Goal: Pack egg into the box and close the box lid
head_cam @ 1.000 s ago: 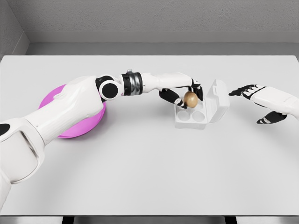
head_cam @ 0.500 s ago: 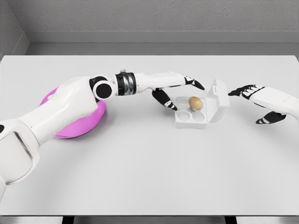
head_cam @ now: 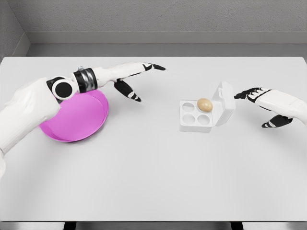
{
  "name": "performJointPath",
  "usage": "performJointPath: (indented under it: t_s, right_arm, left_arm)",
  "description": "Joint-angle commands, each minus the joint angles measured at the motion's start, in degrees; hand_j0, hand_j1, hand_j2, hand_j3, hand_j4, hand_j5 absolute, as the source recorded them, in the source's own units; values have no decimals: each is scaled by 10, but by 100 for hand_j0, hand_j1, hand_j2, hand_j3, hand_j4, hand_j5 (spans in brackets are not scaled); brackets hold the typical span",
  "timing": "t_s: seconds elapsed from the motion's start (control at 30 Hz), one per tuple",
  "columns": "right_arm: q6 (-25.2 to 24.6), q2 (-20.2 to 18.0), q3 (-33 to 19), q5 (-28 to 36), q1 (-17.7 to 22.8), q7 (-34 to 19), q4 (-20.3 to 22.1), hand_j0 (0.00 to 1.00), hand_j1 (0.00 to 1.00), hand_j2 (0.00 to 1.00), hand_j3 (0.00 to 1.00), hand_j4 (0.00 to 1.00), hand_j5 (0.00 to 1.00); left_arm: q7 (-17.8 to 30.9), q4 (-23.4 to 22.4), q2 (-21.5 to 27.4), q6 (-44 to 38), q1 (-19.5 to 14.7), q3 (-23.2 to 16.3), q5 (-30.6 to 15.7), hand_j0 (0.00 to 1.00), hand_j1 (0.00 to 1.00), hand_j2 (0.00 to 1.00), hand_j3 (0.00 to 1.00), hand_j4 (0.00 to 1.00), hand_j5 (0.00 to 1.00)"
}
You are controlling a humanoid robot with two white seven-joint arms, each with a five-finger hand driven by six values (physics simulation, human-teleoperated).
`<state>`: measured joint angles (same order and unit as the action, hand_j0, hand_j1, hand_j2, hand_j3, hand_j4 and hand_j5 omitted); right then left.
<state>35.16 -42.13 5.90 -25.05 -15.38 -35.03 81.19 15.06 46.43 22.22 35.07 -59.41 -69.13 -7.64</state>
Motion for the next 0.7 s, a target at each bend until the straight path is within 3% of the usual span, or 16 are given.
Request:
performJointPath:
  t_s: [0.0,0.2,0.3,0.67]
  right_arm:
    - [-2,-1,0,3,0,0,0,100,100,100,100,100,100]
    - [-2,-1,0,3,0,0,0,100,100,100,100,100,100]
    - [-2,-1,1,3,0,0,0,100,100,100,100,100,100]
    - [-2,6,4,-7,-1,0,5,100,100,100,100,100,100]
  left_arm:
    - [0,1,17,-1,0,12,-3,100,100,100,100,100,100]
    - [6,3,32,-1,0,14,-3,100,100,100,100,100,100]
    - [6,3,46,-1,24,44,-2,100,100,100,100,100,100]
    - [8,3,54,-1,23,44,-1,100,100,100,100,100,100]
